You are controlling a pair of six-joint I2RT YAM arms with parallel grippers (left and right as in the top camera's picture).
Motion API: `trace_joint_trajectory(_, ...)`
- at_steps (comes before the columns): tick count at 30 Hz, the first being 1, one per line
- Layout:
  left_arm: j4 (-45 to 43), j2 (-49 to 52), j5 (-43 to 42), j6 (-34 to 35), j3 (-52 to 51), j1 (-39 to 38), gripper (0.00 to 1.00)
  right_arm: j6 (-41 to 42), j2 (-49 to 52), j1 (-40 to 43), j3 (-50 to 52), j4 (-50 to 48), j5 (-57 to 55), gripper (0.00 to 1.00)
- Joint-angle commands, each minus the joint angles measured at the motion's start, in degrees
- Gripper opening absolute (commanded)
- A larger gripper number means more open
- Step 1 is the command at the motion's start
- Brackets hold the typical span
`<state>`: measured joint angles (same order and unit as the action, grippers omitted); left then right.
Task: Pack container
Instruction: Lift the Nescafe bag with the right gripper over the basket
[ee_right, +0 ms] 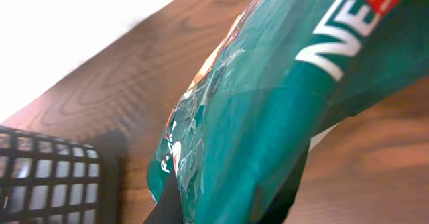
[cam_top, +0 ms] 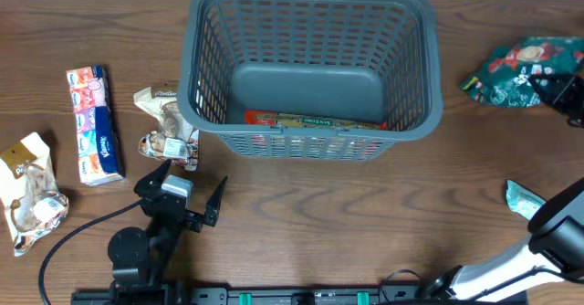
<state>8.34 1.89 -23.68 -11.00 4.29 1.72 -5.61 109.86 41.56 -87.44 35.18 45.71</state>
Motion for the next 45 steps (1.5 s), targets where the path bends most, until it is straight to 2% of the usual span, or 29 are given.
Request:
trace_joint_trajectory(1, 0.4, 0.0, -0.8, -1.0, -1.3, -0.1, 0.99, 0.9, -7.6, -2.5, -2.2, -1.4, 6.1, 0.01)
trace_joint_trajectory(8, 0.4, 0.0, -0.8, -1.0, -1.3, -0.1, 0.99, 5.7, -15.8, -5.3, -4.3, -2.2, 5.9, 0.01)
trace_joint_trajectory(21, 0.4, 0.0, -0.7, -1.0, -1.3, -0.1, 0.99, 12.5, -32.2, -5.6, -11.2, -0.7, 6.2, 0.01)
trace_joint_trajectory(31, 0.4, 0.0, -0.8, -1.0, -1.3, -0.1, 0.99, 12.9, -36.9, -6.7, -14.3, 3.8, 16.2, 0.01)
trace_joint_trajectory(36, 0.4, 0.0, -0.7, -1.0, -1.3, -0.1, 0.99, 10.8, -36.8, -13.1, -14.3, 7.1, 16.4, 0.01)
trace_joint_trajectory(45, 0.4, 0.0, -0.7, -1.0, -1.3, -0.1, 0.99, 8.8, -35.8, -31.2, -14.3, 10.1, 5.4, 0.02)
